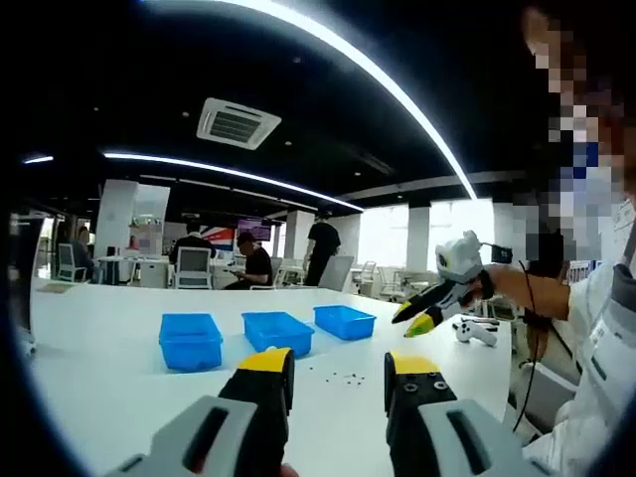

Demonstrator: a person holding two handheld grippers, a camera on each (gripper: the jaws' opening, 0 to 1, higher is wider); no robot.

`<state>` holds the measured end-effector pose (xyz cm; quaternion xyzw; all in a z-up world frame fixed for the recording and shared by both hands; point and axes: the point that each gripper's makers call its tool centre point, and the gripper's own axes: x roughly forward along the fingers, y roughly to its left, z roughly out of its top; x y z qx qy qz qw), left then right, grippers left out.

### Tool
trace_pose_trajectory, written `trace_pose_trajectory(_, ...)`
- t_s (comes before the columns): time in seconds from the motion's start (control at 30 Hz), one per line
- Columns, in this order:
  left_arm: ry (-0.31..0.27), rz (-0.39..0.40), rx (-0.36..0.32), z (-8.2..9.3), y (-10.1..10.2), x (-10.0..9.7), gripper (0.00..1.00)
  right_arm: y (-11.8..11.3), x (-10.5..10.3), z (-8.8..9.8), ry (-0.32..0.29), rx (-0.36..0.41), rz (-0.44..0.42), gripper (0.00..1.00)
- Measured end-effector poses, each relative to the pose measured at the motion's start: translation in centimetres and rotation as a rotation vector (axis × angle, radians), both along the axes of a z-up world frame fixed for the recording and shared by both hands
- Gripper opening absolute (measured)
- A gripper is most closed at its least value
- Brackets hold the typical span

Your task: Pick up the resistors one by one and place each resistor into its matching bin, sorting the parts by color and model until every resistor is separated into the correct bin for its type

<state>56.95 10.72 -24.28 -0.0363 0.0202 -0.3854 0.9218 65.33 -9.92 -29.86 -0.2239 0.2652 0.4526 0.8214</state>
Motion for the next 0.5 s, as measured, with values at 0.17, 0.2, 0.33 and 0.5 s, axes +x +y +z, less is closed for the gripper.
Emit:
trace_pose_trajectory(0.17, -0.004, -0.004, -0.001, 0.2, 0.0, -0.1, 0.38, 1.5, 1.1, -2.6, 0.112, -0.14, 0.073, 0.32)
trace_pose_trajectory(0.2, -0.006, -0.003, 0.0, 0.2, 0.0, -0.1, 0.38, 1.7, 1.3, -3.0, 0.144, -0.149, 0.07, 0.32)
trace_pose_trajectory(0.33, -0.007, -0.006, -0.001, 0.3, 0.0, -0.2, 0.38, 2.1, 2.0, -4.8, 0.191, -0.222, 0.085, 0.31)
trace_pose_trajectory(0.5, -0.006, -0.006, -0.002, 0.3, 0.1, -0.2, 0.38, 2.4, 2.8, -7.0, 0.236, -0.298, 0.102, 0.27)
